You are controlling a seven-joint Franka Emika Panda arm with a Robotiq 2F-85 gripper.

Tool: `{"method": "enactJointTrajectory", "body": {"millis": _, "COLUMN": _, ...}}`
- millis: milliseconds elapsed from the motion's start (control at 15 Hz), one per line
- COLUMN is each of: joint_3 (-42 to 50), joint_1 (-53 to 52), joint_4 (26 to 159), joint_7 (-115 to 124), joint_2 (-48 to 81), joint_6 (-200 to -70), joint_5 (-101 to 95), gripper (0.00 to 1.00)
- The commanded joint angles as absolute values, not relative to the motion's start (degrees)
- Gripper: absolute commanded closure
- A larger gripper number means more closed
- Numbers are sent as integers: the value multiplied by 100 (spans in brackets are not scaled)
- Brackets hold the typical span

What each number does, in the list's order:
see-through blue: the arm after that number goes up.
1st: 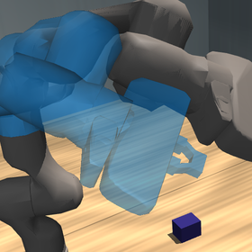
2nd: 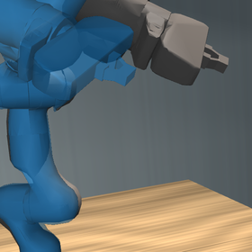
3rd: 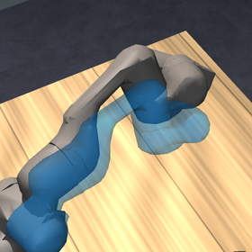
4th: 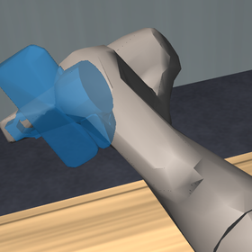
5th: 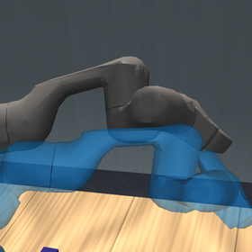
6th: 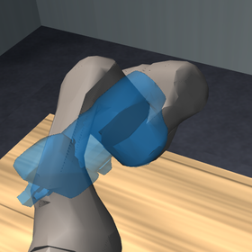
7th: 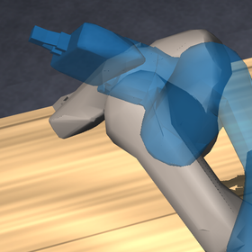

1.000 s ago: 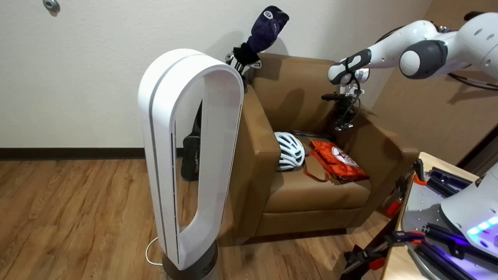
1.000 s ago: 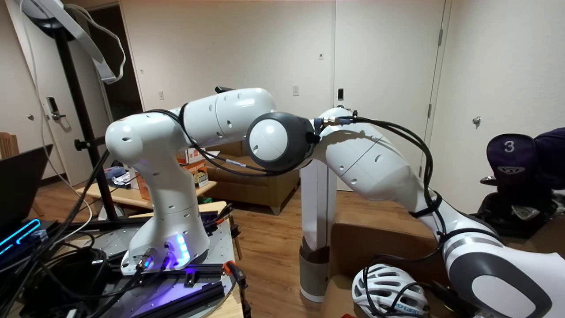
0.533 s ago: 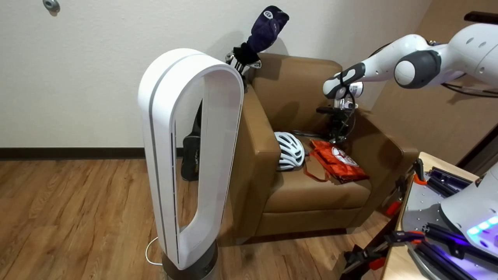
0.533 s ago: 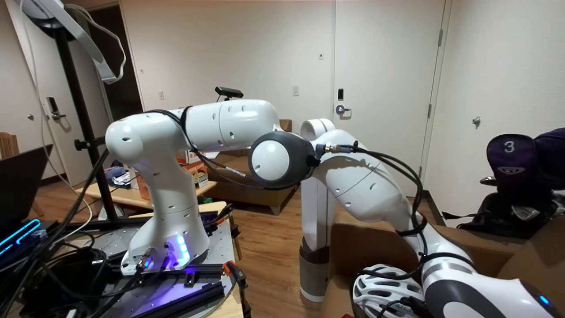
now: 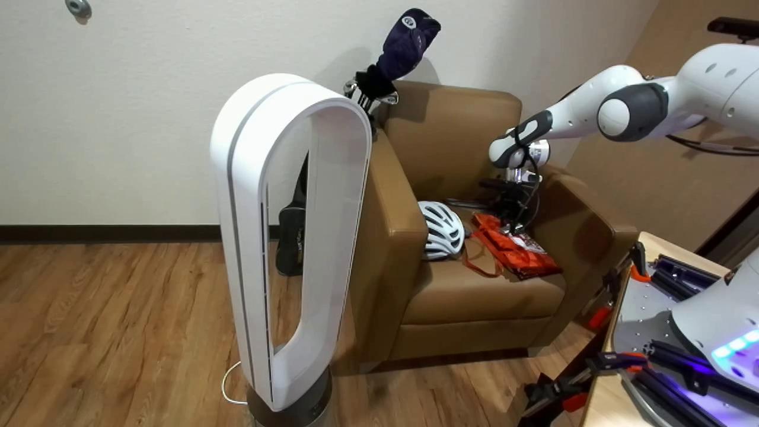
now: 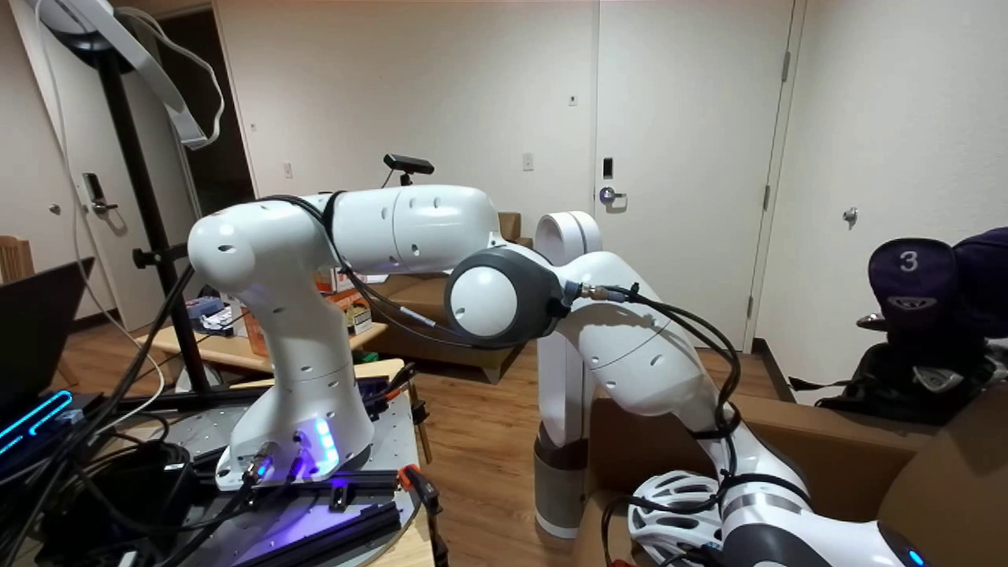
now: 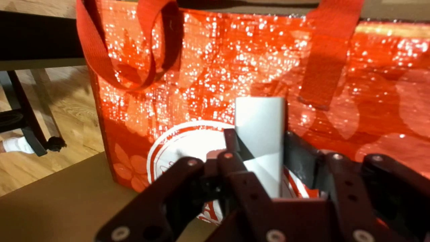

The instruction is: Pick up the grey object from the right armrest and place it on top of the red bag on the sofa

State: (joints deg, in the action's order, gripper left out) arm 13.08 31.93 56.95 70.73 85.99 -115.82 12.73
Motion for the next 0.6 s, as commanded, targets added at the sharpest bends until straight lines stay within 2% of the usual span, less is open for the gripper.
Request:
{"method": "enactJointTrajectory", "body": {"millis": 0, "joint_3": 1287, "joint_1": 3185, "joint_4": 5772, "joint_7": 6962, "joint_2": 8599, "joint_6": -11638, "joint_5": 1256, "gripper": 88}}
{"method": "enactJointTrajectory", "body": {"millis": 133, "joint_3": 1333, "joint_1": 3191, "joint_4": 5808, "joint_7": 7074, "joint_2": 8599, "joint_6": -11519, "joint_5": 1265, "gripper": 88}}
{"method": "enactJointTrajectory", "body": {"millis": 200, "joint_3": 1353, "joint_1": 3190, "joint_4": 5815, "joint_7": 7102, "joint_2": 8599, "joint_6": -11404, "joint_5": 1262, "gripper": 59}}
{"method": "enactJointTrajectory", "body": {"millis": 267, "joint_3": 1355, "joint_1": 3204, "joint_4": 5813, "joint_7": 7102, "joint_2": 8599, "joint_6": -11353, "joint_5": 1277, "gripper": 37}}
{"method": "enactJointTrajectory", "body": {"millis": 533, "joint_3": 1345, "joint_1": 3302, "joint_4": 5693, "joint_7": 7081, "joint_2": 8594, "joint_6": -11242, "joint_5": 1371, "gripper": 12}}
